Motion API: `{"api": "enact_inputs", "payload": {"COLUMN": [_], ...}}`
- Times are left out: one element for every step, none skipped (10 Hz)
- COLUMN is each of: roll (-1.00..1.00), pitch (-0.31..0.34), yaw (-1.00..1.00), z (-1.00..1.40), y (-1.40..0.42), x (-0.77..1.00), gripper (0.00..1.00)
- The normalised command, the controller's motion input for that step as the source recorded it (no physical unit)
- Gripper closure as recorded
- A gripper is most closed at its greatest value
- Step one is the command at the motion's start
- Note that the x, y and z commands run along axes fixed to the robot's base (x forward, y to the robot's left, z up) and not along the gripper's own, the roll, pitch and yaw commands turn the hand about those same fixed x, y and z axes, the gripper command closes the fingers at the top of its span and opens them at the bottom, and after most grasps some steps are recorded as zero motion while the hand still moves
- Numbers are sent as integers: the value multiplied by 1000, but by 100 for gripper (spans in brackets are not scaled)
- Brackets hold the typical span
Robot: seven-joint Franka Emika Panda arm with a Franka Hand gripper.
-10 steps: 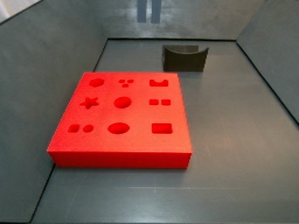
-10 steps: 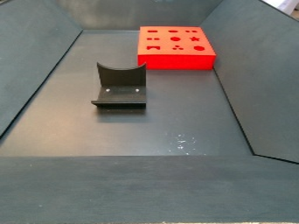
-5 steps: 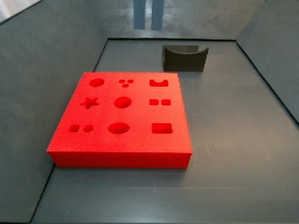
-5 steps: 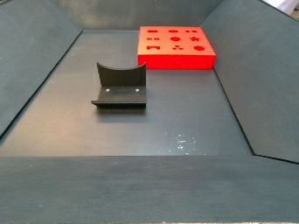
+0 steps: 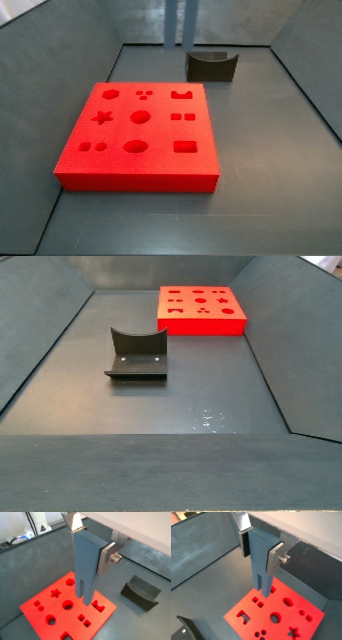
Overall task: Pick up the double-square object. Move up. Move to above the board. Insert the double-square object.
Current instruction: Insert the double-square object.
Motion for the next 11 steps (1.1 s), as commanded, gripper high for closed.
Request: {"api": "enact_inputs", "payload": {"roll": [139, 59, 10, 40, 79, 37, 0, 60, 64, 66, 116], "pitch": [-80, -111, -170, -229, -200, -103, -101, -99, -90, -71, -107], "yaw": [0, -37, -51, 0, 0, 0, 0, 0, 0, 9, 160], "z": [-529, -594, -651, -694, -629, -449, -446, -483, -426, -386, -440], "y": [0, 0, 0, 0, 0, 0, 0, 0, 0, 0, -17], "x": [411, 146, 0, -20, -100, 0, 0, 0, 0, 0, 0], "gripper": [100, 100, 100, 100, 100, 100, 100, 100, 100, 100, 100]}}
